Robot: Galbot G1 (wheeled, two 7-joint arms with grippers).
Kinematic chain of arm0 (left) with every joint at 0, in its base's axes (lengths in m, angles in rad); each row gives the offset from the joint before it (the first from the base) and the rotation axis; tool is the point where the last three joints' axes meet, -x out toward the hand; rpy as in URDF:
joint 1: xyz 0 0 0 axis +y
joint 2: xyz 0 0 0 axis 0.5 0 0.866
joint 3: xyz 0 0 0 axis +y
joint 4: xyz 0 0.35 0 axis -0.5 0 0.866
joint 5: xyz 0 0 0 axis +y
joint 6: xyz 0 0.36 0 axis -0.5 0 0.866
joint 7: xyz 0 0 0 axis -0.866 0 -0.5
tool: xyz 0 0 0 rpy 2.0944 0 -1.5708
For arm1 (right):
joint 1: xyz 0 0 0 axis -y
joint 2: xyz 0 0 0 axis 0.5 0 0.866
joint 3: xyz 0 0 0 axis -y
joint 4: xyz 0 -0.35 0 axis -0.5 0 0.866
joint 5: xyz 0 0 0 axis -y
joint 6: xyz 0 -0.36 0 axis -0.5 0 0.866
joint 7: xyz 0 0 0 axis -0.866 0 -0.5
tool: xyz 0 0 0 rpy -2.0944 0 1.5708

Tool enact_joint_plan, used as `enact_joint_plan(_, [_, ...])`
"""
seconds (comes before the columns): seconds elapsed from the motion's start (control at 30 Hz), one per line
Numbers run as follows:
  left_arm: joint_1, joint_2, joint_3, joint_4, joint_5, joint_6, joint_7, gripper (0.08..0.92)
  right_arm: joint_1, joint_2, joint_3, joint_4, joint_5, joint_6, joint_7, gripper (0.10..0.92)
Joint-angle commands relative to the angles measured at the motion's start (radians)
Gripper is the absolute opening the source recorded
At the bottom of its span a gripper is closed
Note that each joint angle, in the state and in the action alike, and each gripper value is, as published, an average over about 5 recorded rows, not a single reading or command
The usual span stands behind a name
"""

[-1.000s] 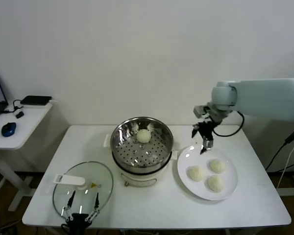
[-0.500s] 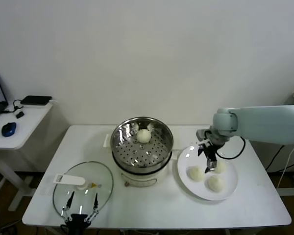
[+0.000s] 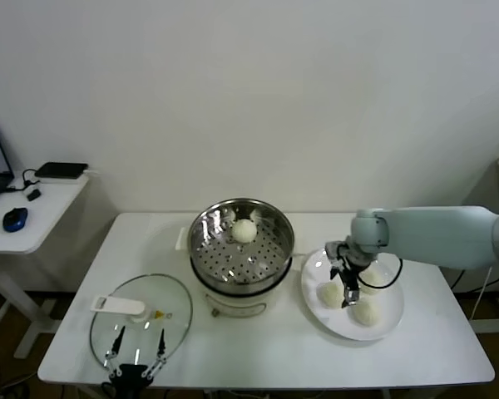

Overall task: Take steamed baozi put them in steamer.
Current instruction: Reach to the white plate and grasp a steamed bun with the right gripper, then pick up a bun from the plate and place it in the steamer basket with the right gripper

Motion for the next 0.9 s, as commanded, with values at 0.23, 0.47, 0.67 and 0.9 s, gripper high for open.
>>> enact_joint_plan(0.23, [-0.003, -0.008, 0.001, 0.003, 0.004, 0.000, -0.001, 0.823, -0.108, 0.009, 0.064, -0.077, -0.049, -0.001, 0.026, 0.823])
enact_joint_plan(0.47, [-0.003, -0.008, 0.002, -0.001, 0.004, 0.000, 0.000, 0.823, -0.098, 0.011, 0.066, -0.071, -0.056, -0.001, 0.030, 0.728])
enact_joint_plan(0.67, [-0.001, -0.009, 0.003, -0.005, 0.005, -0.003, 0.000, 0.823, -0.075, 0.009, 0.058, -0.057, -0.061, -0.005, 0.032, 0.606])
enact_joint_plan(0.9, [0.003, -0.009, -0.001, -0.012, 0.006, -0.001, 0.000, 0.823, 0.128, -0.008, -0.027, 0.055, 0.012, -0.013, 0.015, 0.561])
